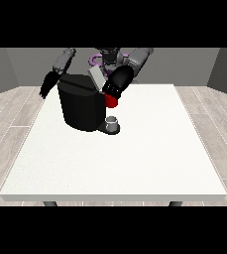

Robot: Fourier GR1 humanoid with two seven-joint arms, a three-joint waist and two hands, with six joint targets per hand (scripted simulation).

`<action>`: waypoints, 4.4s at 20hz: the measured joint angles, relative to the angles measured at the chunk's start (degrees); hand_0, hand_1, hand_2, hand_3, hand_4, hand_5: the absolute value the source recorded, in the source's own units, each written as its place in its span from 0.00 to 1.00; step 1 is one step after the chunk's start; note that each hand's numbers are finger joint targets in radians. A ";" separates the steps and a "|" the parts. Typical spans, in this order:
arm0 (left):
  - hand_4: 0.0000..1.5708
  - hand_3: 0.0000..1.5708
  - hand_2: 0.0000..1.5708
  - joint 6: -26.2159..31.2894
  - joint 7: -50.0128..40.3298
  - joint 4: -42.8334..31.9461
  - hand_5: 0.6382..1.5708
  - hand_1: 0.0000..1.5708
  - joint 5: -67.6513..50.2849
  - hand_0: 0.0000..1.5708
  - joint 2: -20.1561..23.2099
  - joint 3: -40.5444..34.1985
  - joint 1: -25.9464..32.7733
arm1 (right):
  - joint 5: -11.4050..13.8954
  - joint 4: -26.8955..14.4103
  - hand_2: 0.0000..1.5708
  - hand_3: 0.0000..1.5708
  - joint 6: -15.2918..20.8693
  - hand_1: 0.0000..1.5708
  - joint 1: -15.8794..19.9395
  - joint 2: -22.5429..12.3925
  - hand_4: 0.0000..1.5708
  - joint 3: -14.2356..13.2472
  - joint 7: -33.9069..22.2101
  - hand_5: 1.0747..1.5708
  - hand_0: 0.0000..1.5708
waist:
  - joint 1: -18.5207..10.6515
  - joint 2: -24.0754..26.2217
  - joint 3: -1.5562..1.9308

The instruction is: Insert the coffee pod into the coffee machine and close the lid

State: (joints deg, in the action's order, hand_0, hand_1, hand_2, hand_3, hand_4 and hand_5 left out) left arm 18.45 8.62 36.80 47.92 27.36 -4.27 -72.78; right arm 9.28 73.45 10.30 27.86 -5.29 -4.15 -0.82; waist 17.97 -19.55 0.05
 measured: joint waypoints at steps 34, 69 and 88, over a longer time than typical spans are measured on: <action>0.00 0.29 0.35 -7.29 7.60 -1.38 1.00 0.00 4.24 0.00 4.36 -0.98 -1.77 | 2.40 0.51 0.00 0.00 0.92 0.00 0.62 -0.37 0.07 1.30 -0.57 1.00 0.00 | 1.43 -3.34 0.05; 0.25 0.00 0.00 -3.08 11.50 -1.94 1.00 0.00 -23.06 0.00 -24.32 -17.79 35.71 | -3.97 -3.55 0.00 0.00 -3.46 0.00 -18.12 1.14 0.00 -1.87 2.56 1.00 0.00 | -20.98 34.25 -0.09; 0.23 0.00 0.00 0.29 5.60 15.41 1.00 0.00 -33.17 0.00 -27.06 -10.81 47.38 | -8.93 -3.93 0.00 0.00 -10.64 0.00 -5.43 -5.77 0.12 -5.98 -3.41 1.00 0.00 | -29.30 30.81 -0.03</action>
State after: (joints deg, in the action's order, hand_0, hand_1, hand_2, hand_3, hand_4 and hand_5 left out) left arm 18.74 14.22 52.21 14.75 0.30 -15.08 -25.40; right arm 0.34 69.52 -0.34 22.43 -11.06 -10.13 -4.23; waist -11.33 11.26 0.02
